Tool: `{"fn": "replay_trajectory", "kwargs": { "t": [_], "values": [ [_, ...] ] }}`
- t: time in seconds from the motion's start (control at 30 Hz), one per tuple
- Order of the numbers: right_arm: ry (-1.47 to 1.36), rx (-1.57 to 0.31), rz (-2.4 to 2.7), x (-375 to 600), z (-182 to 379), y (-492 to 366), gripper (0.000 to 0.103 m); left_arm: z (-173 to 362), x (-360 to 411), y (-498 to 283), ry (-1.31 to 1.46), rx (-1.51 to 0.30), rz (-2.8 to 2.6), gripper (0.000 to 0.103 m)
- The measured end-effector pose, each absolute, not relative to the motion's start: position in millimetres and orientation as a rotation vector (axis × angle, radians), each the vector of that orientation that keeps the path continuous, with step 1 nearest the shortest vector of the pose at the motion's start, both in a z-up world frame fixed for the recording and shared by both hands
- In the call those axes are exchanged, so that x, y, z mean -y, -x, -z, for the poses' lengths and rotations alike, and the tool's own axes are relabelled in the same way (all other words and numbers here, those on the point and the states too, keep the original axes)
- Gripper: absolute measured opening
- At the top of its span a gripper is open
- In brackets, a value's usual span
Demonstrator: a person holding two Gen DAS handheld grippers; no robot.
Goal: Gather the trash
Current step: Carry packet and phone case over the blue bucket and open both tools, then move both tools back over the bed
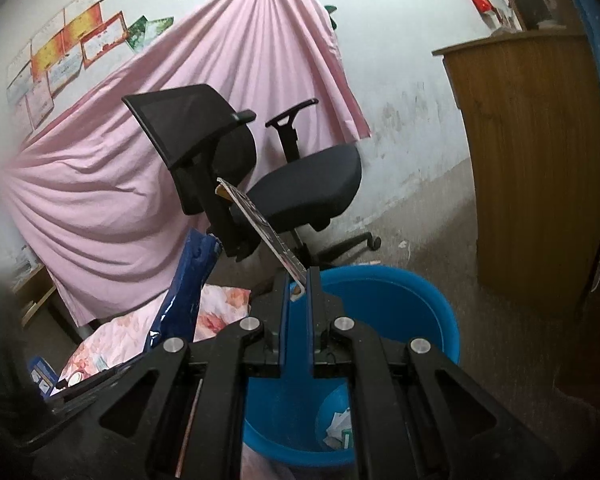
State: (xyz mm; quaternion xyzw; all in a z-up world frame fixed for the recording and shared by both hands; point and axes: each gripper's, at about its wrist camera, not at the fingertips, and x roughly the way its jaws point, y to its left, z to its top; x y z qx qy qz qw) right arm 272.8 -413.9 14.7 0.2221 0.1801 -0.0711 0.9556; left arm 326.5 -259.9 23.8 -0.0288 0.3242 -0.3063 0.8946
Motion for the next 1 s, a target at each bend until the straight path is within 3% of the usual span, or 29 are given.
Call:
{"fn": "replay_trajectory", "kwargs": {
  "t": [0.17,0.33,0.53,0.67,1.0],
  "values": [
    [-0.462,-0.401,0.140,413,-10,-280,0.039,-19,259,-333,0.073,-0.709,0.615,0.012],
    [-0.464,-0.413,0.136,413,-7,-282,0.040,-18,256,-338,0.090,-0.722,0.604,0.024],
    [-0.462,-0.414,0.136,413,-6,-281,0.043,-18,255,-337,0.087,-0.722,0.590,0.032],
    [-0.461,-0.408,0.137,413,-7,-281,0.048,-21,251,-336,0.085,-0.703,0.576,0.036],
    [-0.425,-0.369,0.134,409,-14,-278,0.063,-42,219,-329,0.097,-0.599,0.498,0.060]
  ]
}}
